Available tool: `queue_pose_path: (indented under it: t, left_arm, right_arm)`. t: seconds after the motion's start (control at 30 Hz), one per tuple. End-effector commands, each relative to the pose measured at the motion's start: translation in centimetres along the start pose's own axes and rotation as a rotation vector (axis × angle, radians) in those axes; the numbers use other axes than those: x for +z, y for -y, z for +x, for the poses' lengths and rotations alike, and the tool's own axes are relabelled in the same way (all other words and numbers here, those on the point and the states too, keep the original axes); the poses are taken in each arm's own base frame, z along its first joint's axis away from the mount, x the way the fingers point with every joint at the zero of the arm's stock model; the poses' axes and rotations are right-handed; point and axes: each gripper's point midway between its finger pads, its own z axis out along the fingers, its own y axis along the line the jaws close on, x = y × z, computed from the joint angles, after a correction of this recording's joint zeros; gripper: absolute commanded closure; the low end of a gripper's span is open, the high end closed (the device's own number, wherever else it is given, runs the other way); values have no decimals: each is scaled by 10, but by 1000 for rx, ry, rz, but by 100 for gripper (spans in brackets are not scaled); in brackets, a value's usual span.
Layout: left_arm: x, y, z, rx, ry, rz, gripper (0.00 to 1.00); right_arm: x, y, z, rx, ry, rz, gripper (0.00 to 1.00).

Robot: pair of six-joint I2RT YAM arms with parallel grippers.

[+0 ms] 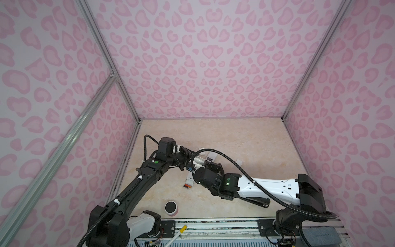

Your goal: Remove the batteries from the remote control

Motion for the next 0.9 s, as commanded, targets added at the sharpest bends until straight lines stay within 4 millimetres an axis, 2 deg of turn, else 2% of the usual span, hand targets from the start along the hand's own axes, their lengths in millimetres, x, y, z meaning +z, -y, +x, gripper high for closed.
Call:
queue_pose_path:
  t: [0.0, 0.1, 0.17, 0.27, 0.37, 0.5, 0.67, 0.77, 0.87]
  left_arm:
    - [0, 16, 3, 57, -23, 57, 80]
    - [2, 21, 3, 72, -28, 66, 95]
    - [3, 23, 1, 83, -23, 68, 96]
    - [6, 32, -10, 156, 21, 84, 96]
    - [13, 37, -28, 268, 90, 71, 96]
    - [38, 40, -45, 327, 80, 90, 96]
    - [63, 49, -56, 439, 53, 174, 96]
    - [72, 51, -63, 514, 66, 200, 96]
    - [82, 59, -65, 581, 47, 265, 96]
  right_arm:
    - [0, -2, -3, 6, 10, -3, 84]
    - [-3, 2, -6, 38, 26, -5, 65]
    - [-9, 6, -9, 83, 49, -15, 50]
    - [-14, 11, -11, 210, 92, -63, 39]
    - [-16, 20, -8, 374, 116, -141, 35]
    - [-9, 46, 7, 615, 130, -187, 34]
    - [13, 82, 51, 981, 87, -254, 34]
    - [32, 89, 72, 1186, 52, -341, 34]
    - [52, 84, 83, 1346, 14, -475, 34]
